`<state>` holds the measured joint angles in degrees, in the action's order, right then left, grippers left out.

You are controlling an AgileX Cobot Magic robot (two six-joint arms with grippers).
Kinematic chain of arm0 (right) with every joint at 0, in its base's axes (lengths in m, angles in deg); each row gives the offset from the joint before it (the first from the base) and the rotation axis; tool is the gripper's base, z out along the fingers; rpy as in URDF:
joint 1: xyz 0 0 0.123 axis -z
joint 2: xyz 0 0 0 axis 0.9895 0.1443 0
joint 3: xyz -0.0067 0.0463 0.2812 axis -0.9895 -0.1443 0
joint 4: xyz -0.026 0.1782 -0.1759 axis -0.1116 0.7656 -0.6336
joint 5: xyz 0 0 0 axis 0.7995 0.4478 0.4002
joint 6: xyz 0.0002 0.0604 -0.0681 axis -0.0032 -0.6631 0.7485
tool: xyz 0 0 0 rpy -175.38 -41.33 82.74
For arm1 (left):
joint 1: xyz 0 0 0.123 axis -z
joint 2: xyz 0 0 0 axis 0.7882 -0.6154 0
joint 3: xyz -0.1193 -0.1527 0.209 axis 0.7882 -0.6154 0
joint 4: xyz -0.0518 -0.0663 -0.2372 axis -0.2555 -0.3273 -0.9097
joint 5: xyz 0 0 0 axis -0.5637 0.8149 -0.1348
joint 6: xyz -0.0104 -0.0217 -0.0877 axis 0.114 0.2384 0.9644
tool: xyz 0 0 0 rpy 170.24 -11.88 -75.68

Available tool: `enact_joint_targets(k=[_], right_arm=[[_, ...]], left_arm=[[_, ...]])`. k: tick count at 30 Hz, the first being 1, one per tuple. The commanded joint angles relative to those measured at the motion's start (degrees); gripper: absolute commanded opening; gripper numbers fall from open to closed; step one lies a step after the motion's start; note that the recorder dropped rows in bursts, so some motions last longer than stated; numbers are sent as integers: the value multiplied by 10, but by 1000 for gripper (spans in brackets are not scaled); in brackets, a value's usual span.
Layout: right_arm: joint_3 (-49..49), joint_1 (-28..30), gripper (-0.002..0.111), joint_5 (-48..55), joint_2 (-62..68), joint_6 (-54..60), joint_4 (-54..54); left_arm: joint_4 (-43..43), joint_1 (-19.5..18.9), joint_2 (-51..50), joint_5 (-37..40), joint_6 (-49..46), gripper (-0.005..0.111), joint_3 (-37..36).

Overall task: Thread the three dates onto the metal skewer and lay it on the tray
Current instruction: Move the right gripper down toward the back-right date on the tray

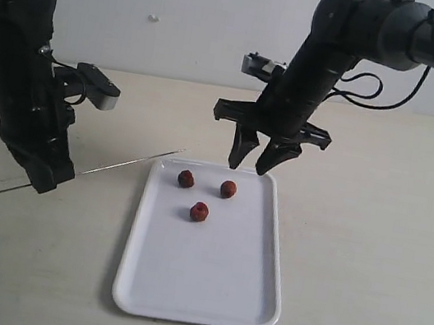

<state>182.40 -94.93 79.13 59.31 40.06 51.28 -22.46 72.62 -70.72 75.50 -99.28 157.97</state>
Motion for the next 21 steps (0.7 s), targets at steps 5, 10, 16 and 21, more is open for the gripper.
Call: enact_joint_targets(k=[5,10,16,21], right_arm=[[8,-5,52,-19,34,-42,35],[8,-28,52,-39,39,-75,21],[8,-44,52,-56,39,-167,-49],[8,-44,52,-63,39,-203,-61]], left_arm=[[3,-1,22,-9,0,0,-2],[3,-1,22,-9,0,0,-2],[0,-1,22,-9,1,0,-2],[0,-1,22,-10,1,0,-2]])
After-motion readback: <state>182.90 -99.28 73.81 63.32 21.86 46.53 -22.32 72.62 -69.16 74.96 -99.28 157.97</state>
